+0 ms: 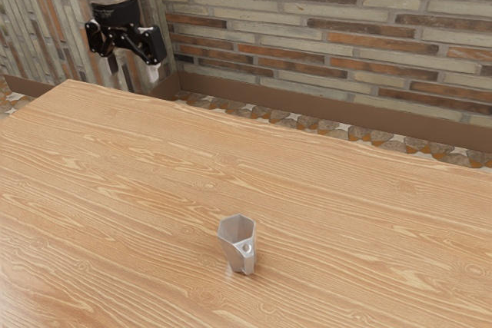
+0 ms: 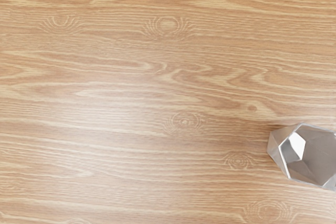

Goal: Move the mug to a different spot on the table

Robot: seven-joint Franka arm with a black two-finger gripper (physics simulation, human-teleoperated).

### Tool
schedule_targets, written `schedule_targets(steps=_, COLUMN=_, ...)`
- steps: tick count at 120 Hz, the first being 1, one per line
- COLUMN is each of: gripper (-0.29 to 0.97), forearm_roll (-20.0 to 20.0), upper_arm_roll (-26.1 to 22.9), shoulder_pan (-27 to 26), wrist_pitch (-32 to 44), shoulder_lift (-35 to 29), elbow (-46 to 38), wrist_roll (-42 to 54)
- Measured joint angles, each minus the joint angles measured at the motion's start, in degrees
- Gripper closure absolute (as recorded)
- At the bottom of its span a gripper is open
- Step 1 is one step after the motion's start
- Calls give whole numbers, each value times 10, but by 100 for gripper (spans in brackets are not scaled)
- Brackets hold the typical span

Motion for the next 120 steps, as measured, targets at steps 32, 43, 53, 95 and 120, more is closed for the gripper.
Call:
schedule_targets(steps=32, gripper=0, forearm_roll=0, upper_arm_roll=-6, shoulder_pan=-26, wrist_pitch=18, shoulder_lift=0, elbow=-3, wrist_roll=2)
schedule_targets(steps=43, gripper=0, forearm_roll=0, upper_arm_roll=-31, shoulder_pan=-7, wrist_pitch=31, shoulder_lift=-12, elbow=-22, wrist_roll=-17)
schedule_targets(steps=53, gripper=0, forearm_roll=-2, upper_arm_roll=-77, shoulder_pan=10, wrist_pitch=64, shoulder_lift=-34, elbow=-82, wrist_roll=-47)
schedule_targets(steps=95, gripper=0, forearm_roll=-44, upper_arm_roll=-220, shoulder_pan=43, wrist_pitch=212, shoulder_lift=-28, elbow=-246, wrist_roll=-266)
schedule_targets(steps=120, gripper=0, forearm_roll=-50, upper_arm_roll=-266, shoulder_pan=50, wrist_pitch=305, shoulder_lift=-15, elbow=-320, wrist_roll=-402)
